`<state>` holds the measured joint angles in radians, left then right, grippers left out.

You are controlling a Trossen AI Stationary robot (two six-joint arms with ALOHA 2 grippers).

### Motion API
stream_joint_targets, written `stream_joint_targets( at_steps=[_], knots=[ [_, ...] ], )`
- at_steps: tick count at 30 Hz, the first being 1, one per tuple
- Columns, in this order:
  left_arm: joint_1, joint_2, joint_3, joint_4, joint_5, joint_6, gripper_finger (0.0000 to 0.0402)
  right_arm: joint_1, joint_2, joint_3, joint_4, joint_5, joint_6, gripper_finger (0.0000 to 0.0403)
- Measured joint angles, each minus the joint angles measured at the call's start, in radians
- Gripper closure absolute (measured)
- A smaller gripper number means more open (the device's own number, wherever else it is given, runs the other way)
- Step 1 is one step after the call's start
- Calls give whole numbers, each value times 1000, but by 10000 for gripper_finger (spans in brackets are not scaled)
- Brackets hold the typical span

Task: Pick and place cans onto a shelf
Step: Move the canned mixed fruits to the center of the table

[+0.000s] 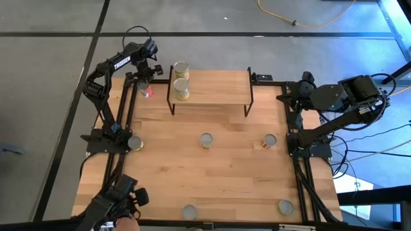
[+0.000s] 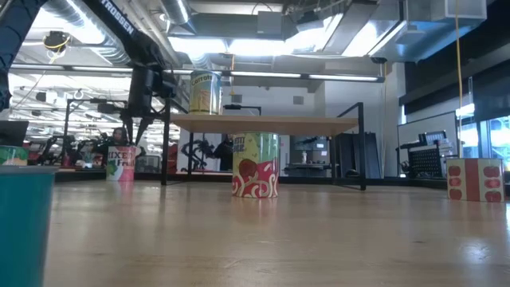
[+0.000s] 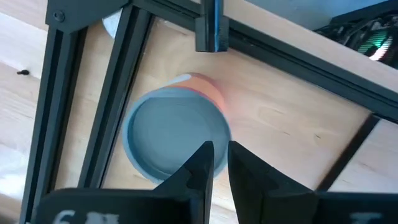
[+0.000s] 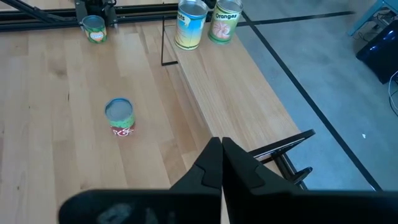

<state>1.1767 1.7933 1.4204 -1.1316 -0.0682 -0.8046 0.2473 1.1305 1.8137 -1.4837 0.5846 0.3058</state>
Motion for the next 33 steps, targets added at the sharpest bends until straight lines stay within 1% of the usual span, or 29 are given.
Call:
stream_joint_targets(
  at_steps=[5,14,27,33],
  knots=[
    [-10,-4,0,-9,-24,3,360,0,0,0,-1,0,-4,402],
    [-35,-3,1,41,-54,3,360,0,0,0,-1,0,-26,402],
    [-36,-7,-108,49,-68,-5,360,0,0,0,-2,-1,-24,402],
    [-35,-6,-124,55,-72,13,360,0,0,0,-2,-1,-26,402]
  ],
)
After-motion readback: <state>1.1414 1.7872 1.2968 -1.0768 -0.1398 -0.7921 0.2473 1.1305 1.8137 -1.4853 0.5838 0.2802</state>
